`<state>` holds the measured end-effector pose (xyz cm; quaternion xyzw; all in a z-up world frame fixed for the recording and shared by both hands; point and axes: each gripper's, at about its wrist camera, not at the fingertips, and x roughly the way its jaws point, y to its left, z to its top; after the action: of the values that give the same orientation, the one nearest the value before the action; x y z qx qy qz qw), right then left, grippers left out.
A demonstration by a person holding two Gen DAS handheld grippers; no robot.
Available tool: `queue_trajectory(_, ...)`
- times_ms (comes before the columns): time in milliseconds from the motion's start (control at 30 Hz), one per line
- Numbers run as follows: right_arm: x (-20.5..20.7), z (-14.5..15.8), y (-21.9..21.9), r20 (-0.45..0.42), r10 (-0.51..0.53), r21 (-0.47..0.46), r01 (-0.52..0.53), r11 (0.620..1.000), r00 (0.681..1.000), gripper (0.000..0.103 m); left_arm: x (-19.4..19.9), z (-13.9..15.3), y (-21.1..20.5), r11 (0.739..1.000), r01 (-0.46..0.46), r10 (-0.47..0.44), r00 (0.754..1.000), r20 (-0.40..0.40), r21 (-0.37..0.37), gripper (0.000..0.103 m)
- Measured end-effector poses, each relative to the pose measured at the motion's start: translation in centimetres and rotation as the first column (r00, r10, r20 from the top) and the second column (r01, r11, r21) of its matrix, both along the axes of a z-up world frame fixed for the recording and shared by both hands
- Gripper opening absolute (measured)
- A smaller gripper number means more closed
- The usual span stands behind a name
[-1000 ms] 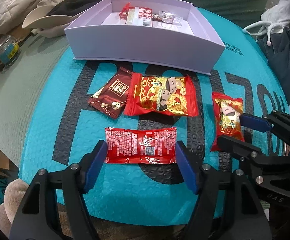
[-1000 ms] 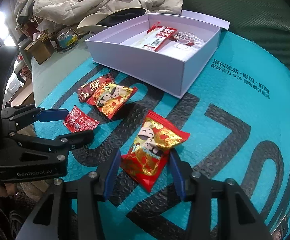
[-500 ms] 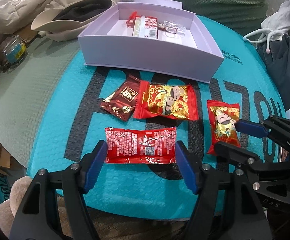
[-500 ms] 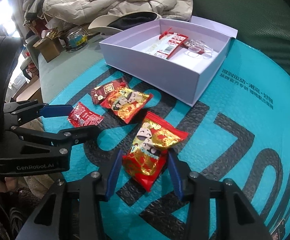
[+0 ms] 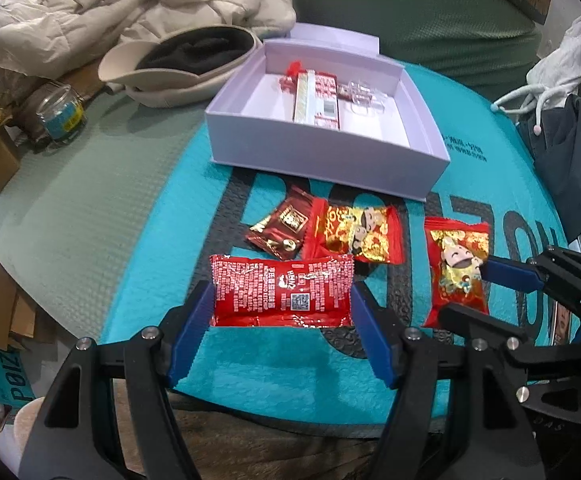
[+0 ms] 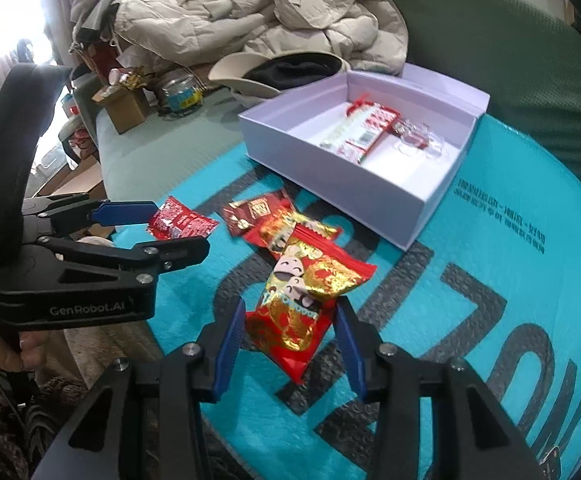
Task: Organize objects
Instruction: 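Lift the red packet with the left tool while the right tool lifts the gold snack bag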
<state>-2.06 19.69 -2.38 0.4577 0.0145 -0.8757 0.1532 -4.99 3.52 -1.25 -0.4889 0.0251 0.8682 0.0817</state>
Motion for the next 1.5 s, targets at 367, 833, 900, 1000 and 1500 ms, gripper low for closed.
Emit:
queue_trajectory(367, 1.0, 3.8, -1.4, -0.095, 0.045, 0.010, -0.044, 0.999, 0.994, 0.046, 0.8, 3.9, -1.1, 1.000, -0.011, 0.012, 0.996, -0.086, 0.011, 0.068)
queue_trajectory(833, 0.9, 8.4, -2.1, -0.194, 0.090, 0.013, -0.089, 0.996, 0.977, 0.046, 0.4, 7.8, -1.0, 1.000, 0.000, 0.000, 0.989, -0.151, 0.006, 0.068)
queue_trajectory(900, 0.8, 8.8, -2.2, -0.205, 0.091, 0.015, -0.090, 0.996, 0.975, 0.046, 0.2, 8.3, -0.8, 1.000, 0.009, -0.010, 0.987, -0.161, -0.007, 0.068)
queue_trajectory(1000, 0.4, 9.3, -2.1, -0.215, 0.094, 0.015, -0.093, 0.996, 0.972, 0.046, -0.4, 8.8, -0.6, 1.000, 0.016, -0.018, 0.986, -0.165, -0.008, 0.068)
queue_trajectory(1500, -2.8, 10.7, -0.4, -0.240, 0.075, 0.006, -0.076, 0.997, 0.968, 0.046, -4.9, 9.7, 0.0, 0.999, 0.035, -0.031, 0.986, -0.164, 0.020, 0.068)
